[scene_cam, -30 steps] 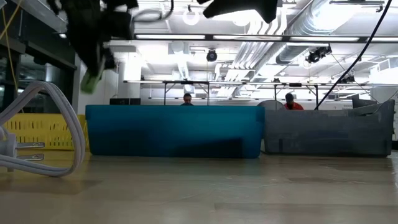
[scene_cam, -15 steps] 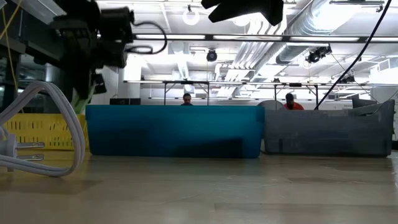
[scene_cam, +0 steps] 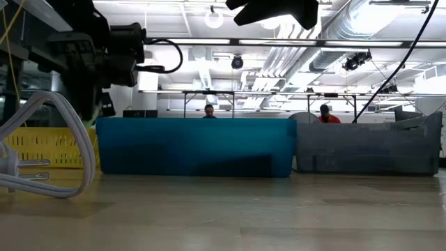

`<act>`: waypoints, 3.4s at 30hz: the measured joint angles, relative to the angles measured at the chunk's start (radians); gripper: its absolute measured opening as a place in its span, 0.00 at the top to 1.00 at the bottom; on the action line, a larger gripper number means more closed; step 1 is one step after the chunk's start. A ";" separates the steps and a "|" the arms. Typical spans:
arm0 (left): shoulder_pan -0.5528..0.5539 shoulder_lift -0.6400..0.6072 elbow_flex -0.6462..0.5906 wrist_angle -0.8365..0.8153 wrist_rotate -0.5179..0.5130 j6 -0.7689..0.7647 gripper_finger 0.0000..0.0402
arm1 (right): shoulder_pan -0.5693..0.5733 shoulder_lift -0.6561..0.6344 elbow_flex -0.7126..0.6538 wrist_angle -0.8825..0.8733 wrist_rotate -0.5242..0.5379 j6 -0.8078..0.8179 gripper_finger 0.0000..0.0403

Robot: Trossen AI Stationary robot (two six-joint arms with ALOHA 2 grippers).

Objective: Pick & Place School Supplies
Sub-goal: Put the green eraser into the yellow bin

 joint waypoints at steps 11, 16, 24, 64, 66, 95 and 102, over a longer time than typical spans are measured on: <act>0.000 0.000 -0.012 -0.002 -0.024 0.027 0.87 | 0.006 0.000 0.000 0.000 -0.001 0.001 0.72; 0.000 0.003 -0.012 0.000 -0.060 0.028 0.87 | 0.014 0.000 0.000 0.002 -0.001 0.008 0.72; 0.000 0.003 -0.012 0.000 -0.093 0.046 0.87 | 0.020 0.000 0.000 0.002 -0.001 0.021 0.72; -0.006 0.002 -0.011 0.113 -0.212 0.131 0.73 | 0.020 0.000 0.000 0.002 -0.001 0.024 0.72; -0.015 0.002 -0.011 0.113 -0.212 0.131 0.73 | 0.020 0.000 0.000 0.002 -0.001 0.024 0.72; -0.034 0.001 0.192 0.049 -0.204 0.142 0.73 | -0.004 0.000 0.000 -0.084 0.108 -0.050 0.72; -0.034 0.001 0.192 0.098 -0.205 0.142 0.73 | -0.010 0.000 0.000 -0.090 0.100 -0.145 0.72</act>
